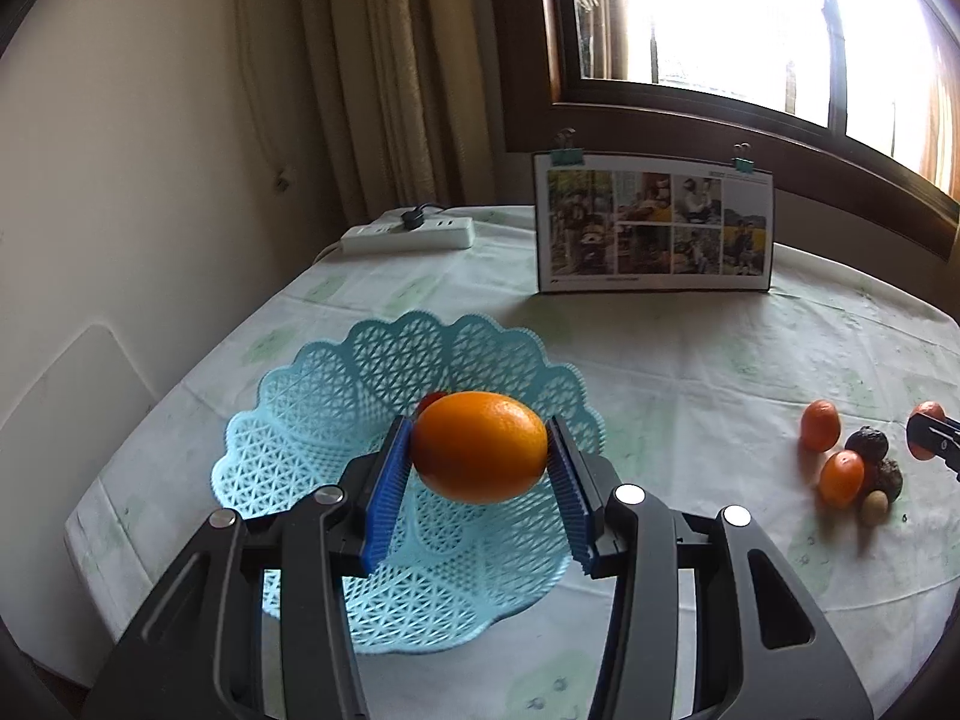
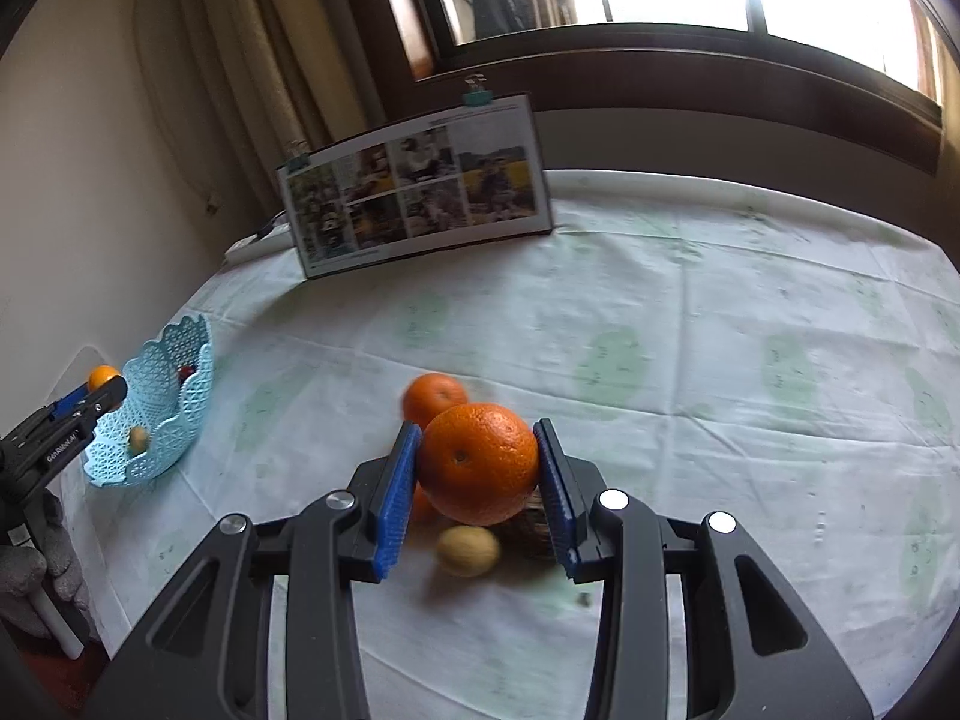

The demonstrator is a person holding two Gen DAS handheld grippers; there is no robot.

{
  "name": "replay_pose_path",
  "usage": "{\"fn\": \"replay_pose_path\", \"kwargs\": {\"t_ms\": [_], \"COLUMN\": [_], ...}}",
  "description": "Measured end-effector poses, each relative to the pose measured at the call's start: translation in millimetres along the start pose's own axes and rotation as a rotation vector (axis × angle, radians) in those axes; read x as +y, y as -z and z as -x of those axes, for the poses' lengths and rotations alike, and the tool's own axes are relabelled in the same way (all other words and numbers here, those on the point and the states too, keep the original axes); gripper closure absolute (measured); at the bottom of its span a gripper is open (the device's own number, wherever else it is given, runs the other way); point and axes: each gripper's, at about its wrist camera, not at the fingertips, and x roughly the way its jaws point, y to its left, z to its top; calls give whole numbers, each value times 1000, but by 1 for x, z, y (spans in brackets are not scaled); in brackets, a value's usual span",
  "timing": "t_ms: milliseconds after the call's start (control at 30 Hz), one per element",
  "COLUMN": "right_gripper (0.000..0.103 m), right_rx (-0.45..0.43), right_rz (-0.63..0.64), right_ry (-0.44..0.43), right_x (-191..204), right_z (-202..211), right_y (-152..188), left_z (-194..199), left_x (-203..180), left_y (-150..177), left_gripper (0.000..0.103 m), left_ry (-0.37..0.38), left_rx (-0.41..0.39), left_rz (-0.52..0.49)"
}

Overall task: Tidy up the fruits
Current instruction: 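Carry both citrus fruits to the blue basket and release them inside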

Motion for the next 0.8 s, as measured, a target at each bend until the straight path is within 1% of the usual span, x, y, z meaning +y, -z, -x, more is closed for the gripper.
{"fn": "replay_pose_path", "kwargs": {"t_ms": [267,333,367,500,667,800], "right_gripper": [64,64,64,64,64,64], "right_rx": [10,14,17,23,35,47], "right_rz": [82,101,111,153,202,235], "right_ry": [-61,-80,-91,-129,-179,-215], "right_x": [55,69,77,108,145,171], "right_z": [-11,-14,-16,-22,-31,-40], "right_y": [-7,-8,-9,-10,-13,-13], "left_z": [-4,-2,1,8,15,17], "left_x": [24,32,37,46,53,61], "left_y": [14,16,16,20,28,32], "left_gripper": [55,29,28,27,27,27], "left_ry": [1,-9,-18,-51,-103,-102], "left_rx": [19,10,-10,-39,-63,-61], "left_rz": [45,66,76,78,52,67]}}
